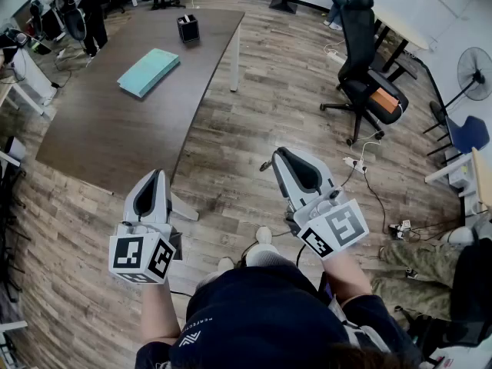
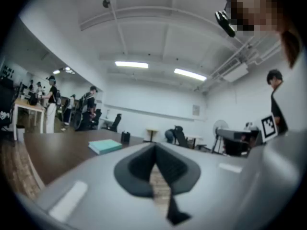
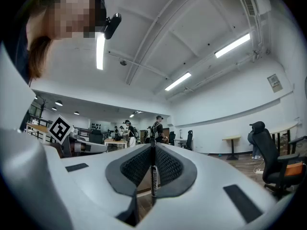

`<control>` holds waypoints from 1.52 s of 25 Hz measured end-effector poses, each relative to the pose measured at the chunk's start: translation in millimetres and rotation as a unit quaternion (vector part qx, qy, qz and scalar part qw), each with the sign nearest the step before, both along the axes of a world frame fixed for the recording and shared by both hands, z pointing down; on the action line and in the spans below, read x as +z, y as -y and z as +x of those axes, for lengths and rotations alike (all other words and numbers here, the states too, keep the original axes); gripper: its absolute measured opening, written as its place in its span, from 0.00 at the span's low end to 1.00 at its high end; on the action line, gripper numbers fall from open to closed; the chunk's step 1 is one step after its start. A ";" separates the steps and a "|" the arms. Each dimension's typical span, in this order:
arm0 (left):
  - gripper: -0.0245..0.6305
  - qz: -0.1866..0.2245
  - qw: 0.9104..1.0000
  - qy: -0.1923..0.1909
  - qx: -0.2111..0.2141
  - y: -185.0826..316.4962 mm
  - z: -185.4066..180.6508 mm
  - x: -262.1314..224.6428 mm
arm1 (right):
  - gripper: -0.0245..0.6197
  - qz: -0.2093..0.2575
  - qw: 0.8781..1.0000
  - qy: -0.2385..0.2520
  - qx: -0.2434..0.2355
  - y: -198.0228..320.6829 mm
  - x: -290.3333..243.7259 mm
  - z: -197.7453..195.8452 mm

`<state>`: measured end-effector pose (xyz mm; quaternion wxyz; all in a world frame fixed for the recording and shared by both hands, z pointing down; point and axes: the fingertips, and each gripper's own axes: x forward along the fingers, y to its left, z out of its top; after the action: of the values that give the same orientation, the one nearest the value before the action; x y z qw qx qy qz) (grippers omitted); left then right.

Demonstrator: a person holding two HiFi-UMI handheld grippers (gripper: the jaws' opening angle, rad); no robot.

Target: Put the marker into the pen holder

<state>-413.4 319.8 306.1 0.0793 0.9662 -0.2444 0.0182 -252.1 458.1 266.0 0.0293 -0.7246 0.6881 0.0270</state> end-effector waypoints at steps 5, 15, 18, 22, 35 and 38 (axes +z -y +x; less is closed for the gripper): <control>0.05 0.000 1.000 0.003 -0.008 2.3 28.0 6.0 | 0.07 -0.005 1.000 0.002 -0.004 7.5 7.5 31.7; 0.05 -0.003 1.000 0.001 -0.021 7.9 88.0 12.9 | 0.07 -0.020 0.999 0.011 -0.034 24.9 17.3 91.8; 0.05 -0.005 1.000 0.000 -0.024 6.2 110.9 14.3 | 0.08 -0.022 0.999 0.002 -0.046 24.2 17.2 111.1; 0.05 -0.018 1.000 -0.006 -0.020 0.0 141.9 19.2 | 0.08 -0.027 0.998 0.003 -0.055 22.2 23.6 140.0; 0.05 -0.014 0.998 0.015 -0.060 -3.3 171.9 25.8 | 0.08 -0.015 0.995 0.013 -0.098 38.5 30.3 184.6; 0.05 -0.013 0.997 0.023 -0.067 3.8 174.2 26.5 | 0.07 -0.020 0.994 0.017 -0.109 50.6 33.3 185.5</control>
<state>-239.2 316.0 332.6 0.0878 0.9458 -0.3103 0.0379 -66.5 407.5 299.3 0.0293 -0.6457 0.7630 -0.0029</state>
